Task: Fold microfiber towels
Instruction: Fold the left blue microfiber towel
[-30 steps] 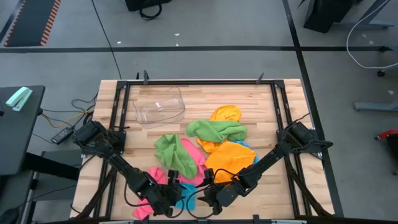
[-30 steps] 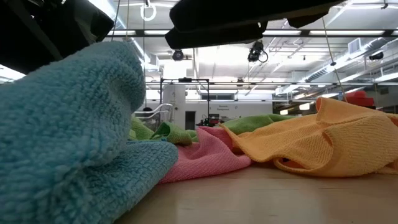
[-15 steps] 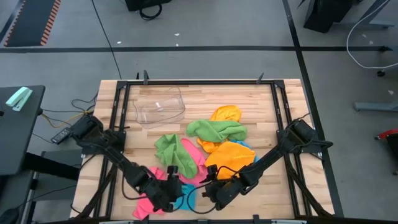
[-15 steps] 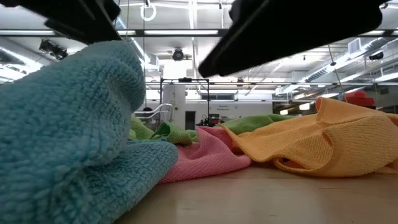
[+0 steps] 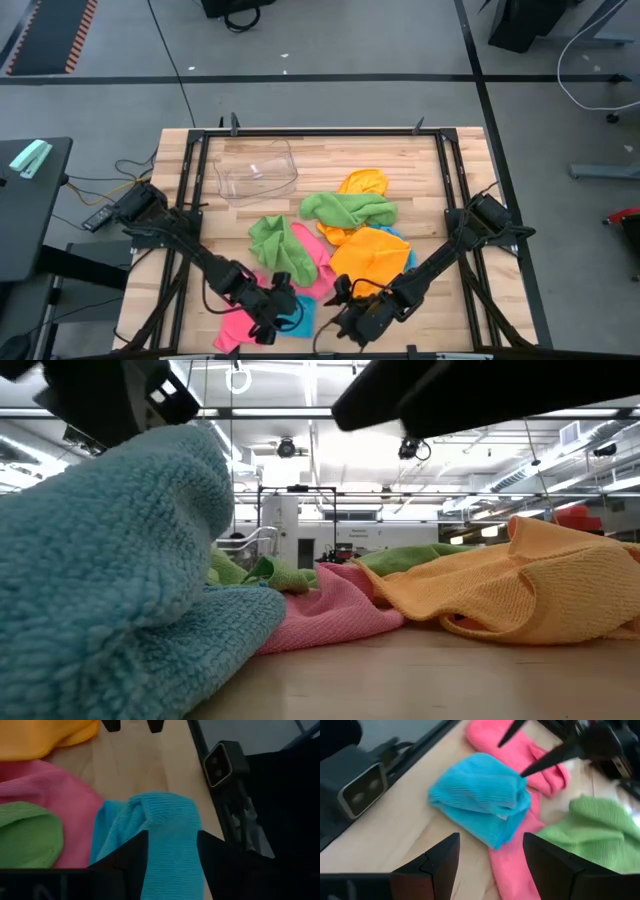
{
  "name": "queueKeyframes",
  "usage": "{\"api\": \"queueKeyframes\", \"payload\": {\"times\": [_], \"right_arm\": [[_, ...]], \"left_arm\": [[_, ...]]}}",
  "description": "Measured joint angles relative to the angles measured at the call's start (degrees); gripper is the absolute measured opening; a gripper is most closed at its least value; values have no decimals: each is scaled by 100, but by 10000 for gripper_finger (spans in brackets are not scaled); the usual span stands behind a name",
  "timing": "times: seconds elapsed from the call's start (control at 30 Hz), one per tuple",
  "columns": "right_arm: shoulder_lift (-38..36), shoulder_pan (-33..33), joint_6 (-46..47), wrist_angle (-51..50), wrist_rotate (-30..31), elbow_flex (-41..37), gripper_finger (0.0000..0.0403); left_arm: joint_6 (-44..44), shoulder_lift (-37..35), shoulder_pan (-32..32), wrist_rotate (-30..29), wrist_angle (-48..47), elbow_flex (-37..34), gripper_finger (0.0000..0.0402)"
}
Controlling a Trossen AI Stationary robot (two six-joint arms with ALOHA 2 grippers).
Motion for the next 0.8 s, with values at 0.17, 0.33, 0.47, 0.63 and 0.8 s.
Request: {"api": "queueKeyframes", "payload": {"times": [0.17, 0.33, 0.47, 0.63, 0.8], "right_arm": [[2, 23, -185, -137, -322, 0, 227], [7, 234, -1075, -170, 207, 88, 227], [9, 343, -1833, -275, 672, 236, 227], [10, 351, -1775, -832, 663, 540, 227], [13, 353, -1923, -1096, 465, 785, 227]], "left_arm": [[88, 0, -148, 4, 568, -1, 174], [-441, 2, -157, -30, 458, -1, 182], [-814, 2, -63, -49, 418, -1, 173], [-1188, 47, -21, -86, 439, 7, 154], [-1284, 317, -173, -706, -293, 612, 144]]}}
